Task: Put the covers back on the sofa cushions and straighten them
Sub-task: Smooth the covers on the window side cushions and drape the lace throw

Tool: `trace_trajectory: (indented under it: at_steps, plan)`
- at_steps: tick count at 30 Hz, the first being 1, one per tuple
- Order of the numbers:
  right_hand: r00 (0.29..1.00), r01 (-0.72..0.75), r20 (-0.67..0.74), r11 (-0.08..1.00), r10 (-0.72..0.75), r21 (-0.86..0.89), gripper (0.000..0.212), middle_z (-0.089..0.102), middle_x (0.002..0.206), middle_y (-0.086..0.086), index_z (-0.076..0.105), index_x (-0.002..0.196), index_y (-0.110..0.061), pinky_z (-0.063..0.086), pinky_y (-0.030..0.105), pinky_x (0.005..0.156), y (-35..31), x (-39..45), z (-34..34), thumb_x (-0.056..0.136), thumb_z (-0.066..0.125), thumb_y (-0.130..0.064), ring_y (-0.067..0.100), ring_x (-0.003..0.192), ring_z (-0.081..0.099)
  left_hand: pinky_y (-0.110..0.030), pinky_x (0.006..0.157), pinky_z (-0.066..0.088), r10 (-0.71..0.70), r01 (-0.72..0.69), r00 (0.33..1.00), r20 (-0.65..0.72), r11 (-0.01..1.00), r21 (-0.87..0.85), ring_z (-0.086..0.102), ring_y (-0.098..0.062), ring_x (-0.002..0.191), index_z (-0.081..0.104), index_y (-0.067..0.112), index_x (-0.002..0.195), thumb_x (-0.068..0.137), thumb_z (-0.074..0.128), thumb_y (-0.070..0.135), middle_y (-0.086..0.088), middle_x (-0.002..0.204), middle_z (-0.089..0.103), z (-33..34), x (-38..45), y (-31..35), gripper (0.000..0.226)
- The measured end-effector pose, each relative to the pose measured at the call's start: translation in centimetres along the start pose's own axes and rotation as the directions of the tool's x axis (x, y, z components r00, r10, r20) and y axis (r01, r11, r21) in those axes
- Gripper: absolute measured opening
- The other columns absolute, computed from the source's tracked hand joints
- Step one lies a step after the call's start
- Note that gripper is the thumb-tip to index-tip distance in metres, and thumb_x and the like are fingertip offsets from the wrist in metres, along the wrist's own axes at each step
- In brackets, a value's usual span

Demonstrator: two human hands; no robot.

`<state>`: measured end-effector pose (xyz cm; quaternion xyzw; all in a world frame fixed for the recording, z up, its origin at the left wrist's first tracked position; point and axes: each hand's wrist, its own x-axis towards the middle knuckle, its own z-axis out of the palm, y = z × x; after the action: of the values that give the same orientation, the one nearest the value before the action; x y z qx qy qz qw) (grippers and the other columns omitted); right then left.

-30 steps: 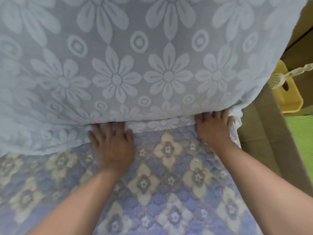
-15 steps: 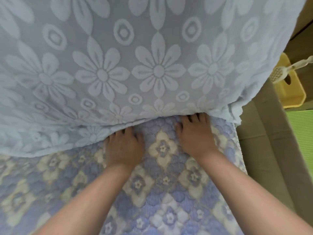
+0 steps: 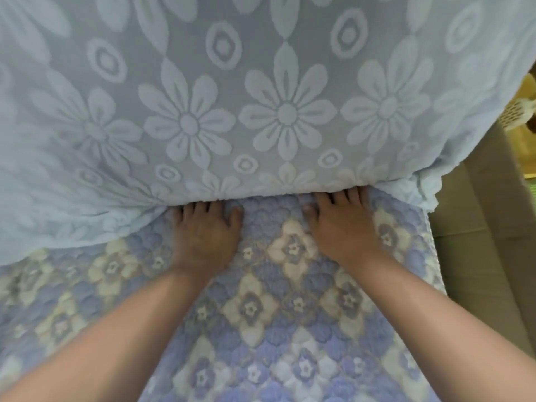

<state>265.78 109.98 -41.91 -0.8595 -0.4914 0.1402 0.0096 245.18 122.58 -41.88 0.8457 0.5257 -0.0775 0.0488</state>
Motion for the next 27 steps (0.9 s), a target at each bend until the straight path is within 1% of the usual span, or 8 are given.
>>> trace_trajectory:
  at_steps: [3,6,9,13,20,22,25,27]
  plan:
    - [0.998,-0.053,0.015,0.998,0.053,0.037,0.063,0.003,0.164,0.016,0.008,0.158,-0.029,0.000,0.050,0.123,0.9,-3.8,0.0,0.102,0.025,-0.050,0.037,0.151,-0.003,-0.050,0.122,0.001,-0.159,0.176,0.982,0.100,0.966,-0.187,0.003,-0.034,0.153,0.008,0.023,0.160,0.098,0.028,0.061,-0.013,0.166,0.006,-0.3,-4.4,2.1,0.076]
    - [0.946,-0.325,0.012,0.940,0.325,0.109,0.061,-0.005,0.164,0.020,0.017,0.155,-0.028,0.000,0.054,0.120,3.7,-2.7,-0.7,0.101,0.030,-0.051,0.039,0.149,-0.006,-0.060,0.117,0.013,-0.143,0.155,0.983,0.118,0.984,-0.094,0.023,-0.044,0.145,0.031,0.021,0.154,0.098,0.016,0.060,-0.023,0.155,0.033,0.6,0.2,0.1,0.070]
    - [0.881,-0.473,0.024,0.875,0.473,0.106,0.053,0.015,0.160,0.023,0.036,0.148,-0.018,0.014,0.057,0.118,6.8,2.2,-0.9,0.103,0.029,-0.045,0.042,0.146,0.012,-0.067,0.108,0.025,-0.223,0.212,0.960,0.171,0.974,0.079,0.043,-0.049,0.129,0.058,0.015,0.132,0.097,0.009,0.057,-0.026,0.132,0.056,3.7,5.3,-2.6,0.074]
    - [0.972,-0.232,-0.014,0.968,0.234,0.099,0.057,0.036,0.152,0.015,0.045,0.142,-0.019,0.021,0.051,0.116,10.4,3.3,-0.5,0.098,0.018,-0.043,0.039,0.140,0.026,-0.064,0.111,0.022,-0.231,0.230,0.948,0.221,0.973,0.031,0.037,-0.046,0.134,0.051,0.018,0.135,0.096,0.011,0.067,-0.025,0.139,0.048,3.9,3.1,-1.2,0.075]
    - [0.893,-0.349,-0.032,0.737,0.448,0.579,0.047,0.055,0.127,0.017,0.054,0.124,-0.003,0.044,0.047,0.099,8.3,-0.1,-0.7,0.092,0.031,-0.029,0.035,0.118,0.050,-0.059,0.120,-0.004,-0.128,0.155,0.959,0.252,0.984,-0.092,-0.018,-0.034,0.151,-0.007,0.031,0.158,0.096,0.020,0.065,-0.009,0.167,-0.012,1.2,-2.5,2.3,0.076]
    - [0.836,-0.386,0.107,0.439,0.538,0.811,0.035,0.061,0.123,0.008,0.056,0.127,-0.011,0.049,0.032,0.086,10.0,4.1,-3.1,0.101,0.036,-0.021,0.022,0.106,0.056,-0.059,0.120,-0.004,-0.122,0.150,0.962,0.244,0.984,-0.100,-0.017,-0.033,0.151,-0.008,0.033,0.158,0.095,0.022,0.066,-0.007,0.167,-0.013,1.5,-1.7,2.2,0.076]
    - [0.717,-0.245,0.417,-0.358,0.559,0.901,0.034,0.061,0.131,0.007,0.059,0.130,-0.016,0.048,0.028,0.091,10.4,6.1,-4.3,0.105,0.035,-0.017,0.017,0.104,0.060,-0.058,0.120,-0.003,-0.093,0.116,0.960,0.262,0.991,-0.072,-0.017,-0.032,0.151,-0.012,0.036,0.156,0.094,0.019,0.069,-0.005,0.166,-0.014,1.5,-1.5,1.9,0.077]
    - [0.621,-0.128,0.419,-0.442,0.662,0.888,0.035,0.067,0.123,0.012,0.067,0.119,-0.013,0.055,0.033,0.091,8.3,2.2,-4.2,0.096,0.043,-0.003,0.022,0.104,0.067,-0.058,0.120,-0.002,-0.084,0.108,0.955,0.286,0.992,-0.070,-0.017,-0.032,0.151,-0.014,0.038,0.155,0.094,0.019,0.070,-0.004,0.166,-0.014,1.2,-1.8,1.7,0.077]
